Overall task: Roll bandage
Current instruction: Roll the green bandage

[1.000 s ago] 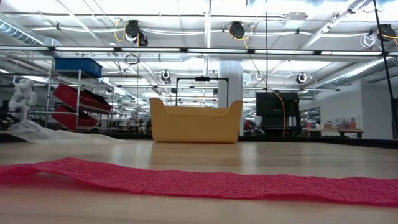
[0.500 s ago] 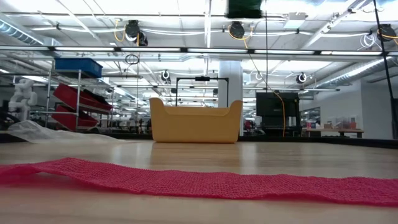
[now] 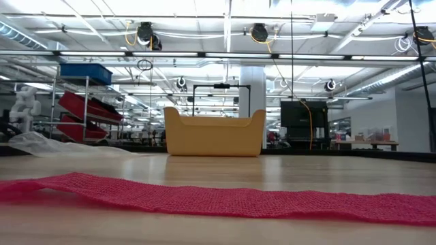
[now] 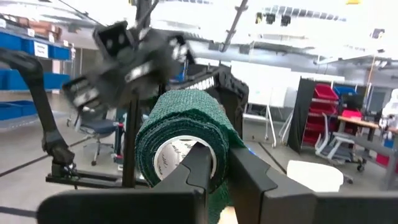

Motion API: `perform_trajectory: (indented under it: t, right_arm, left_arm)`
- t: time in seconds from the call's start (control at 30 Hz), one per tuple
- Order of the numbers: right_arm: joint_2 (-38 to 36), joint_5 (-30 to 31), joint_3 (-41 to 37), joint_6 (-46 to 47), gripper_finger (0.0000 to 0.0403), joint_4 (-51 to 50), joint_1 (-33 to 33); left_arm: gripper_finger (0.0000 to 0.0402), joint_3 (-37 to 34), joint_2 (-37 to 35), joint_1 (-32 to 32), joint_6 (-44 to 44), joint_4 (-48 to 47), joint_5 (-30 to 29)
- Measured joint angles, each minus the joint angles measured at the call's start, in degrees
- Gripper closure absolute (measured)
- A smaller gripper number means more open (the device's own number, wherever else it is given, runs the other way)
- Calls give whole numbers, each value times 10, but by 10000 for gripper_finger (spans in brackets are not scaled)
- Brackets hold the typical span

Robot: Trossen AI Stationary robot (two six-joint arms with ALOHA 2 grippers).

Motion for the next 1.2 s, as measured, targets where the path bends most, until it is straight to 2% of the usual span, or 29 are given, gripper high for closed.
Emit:
perform_trajectory:
  t: [0.13, 0.23, 0.33, 0.4, 0.47, 0.63, 0.7, 0.8, 1.0, 1.2]
  right_arm:
    - [-22, 0, 0, -24, 369, 0, 10]
    - [-33, 1, 0, -38, 369, -1, 13]
    - [-42, 2, 0, -47, 369, 0, 13]
    - [-45, 2, 0, -54, 369, 0, 13]
    - [-46, 2, 0, -57, 369, 0, 13]
    - [-46, 2, 0, -59, 369, 0, 13]
    - [-46, 2, 0, -59, 369, 0, 13]
    - [-46, 2, 0, -61, 369, 5, 13]
    - [-46, 0, 0, -52, 369, 9, 13]
    - [-46, -1, 0, -21, 369, -15, 13]
  left_arm:
    - [187, 0, 0, -10, -175, -122, 46]
    - [187, 0, 0, -9, -320, -218, 142]
    - [187, 0, 2, 0, -419, -267, 256]
    - [187, 0, 4, 5, -460, -282, 273]
    - [187, 0, 5, 4, -466, -317, 247]
    - [187, 0, 2, -32, -461, -369, 81]
    - [187, 0, 1, -52, -461, -379, 47]
    - [187, -4, 1, -76, -475, -383, 30]
    - [187, -77, -1, -115, -606, -388, 1]
    - [187, -196, -7, -146, -750, -388, -101]
